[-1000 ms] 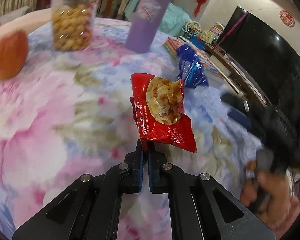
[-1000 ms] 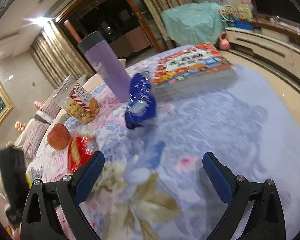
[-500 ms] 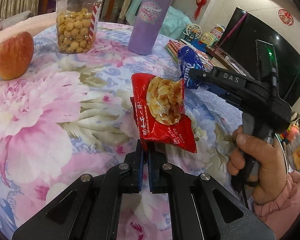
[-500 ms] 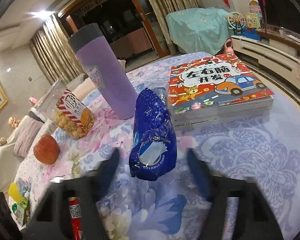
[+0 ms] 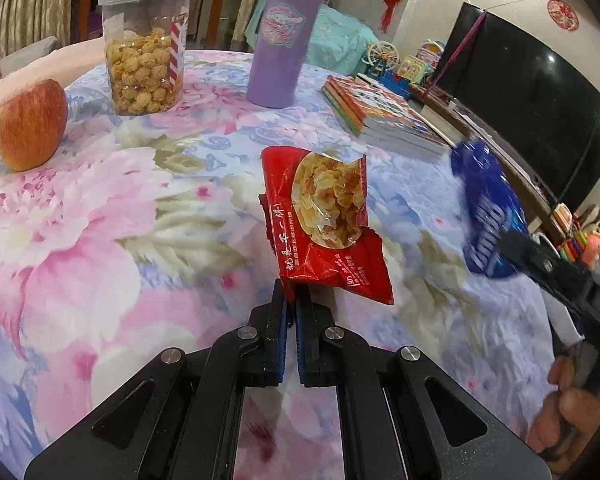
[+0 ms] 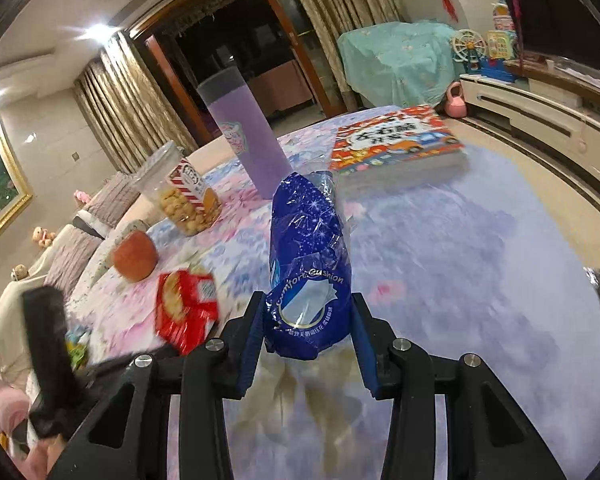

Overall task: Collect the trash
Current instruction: 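Carry the red chip bag and blue snack bag with both tools over the trash bin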

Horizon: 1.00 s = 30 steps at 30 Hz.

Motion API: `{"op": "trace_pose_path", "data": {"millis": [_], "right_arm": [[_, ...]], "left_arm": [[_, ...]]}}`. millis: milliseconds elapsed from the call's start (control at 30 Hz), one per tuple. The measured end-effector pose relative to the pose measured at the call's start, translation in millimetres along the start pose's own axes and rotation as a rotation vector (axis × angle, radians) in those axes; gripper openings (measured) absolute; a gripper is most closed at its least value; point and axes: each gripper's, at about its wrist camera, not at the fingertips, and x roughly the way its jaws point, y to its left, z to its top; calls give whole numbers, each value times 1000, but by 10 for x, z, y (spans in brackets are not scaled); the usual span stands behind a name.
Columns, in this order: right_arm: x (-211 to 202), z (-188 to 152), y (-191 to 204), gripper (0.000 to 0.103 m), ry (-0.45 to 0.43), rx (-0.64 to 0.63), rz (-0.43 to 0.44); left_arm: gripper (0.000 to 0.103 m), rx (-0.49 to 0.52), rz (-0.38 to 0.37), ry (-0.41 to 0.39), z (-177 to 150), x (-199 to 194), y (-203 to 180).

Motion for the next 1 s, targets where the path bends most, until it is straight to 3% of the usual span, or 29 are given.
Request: {"op": "trace_pose_path", "data": {"millis": [400,1000], "right_arm": [[-922,-524,-220,42,-25,59,-70],[-1606,-851,-512,42,-83,143,-134]], "left_arm": [[3,81,-112,29,-435,-345,-624],[3,239,-225,61,-625,-460,-1494]]}}
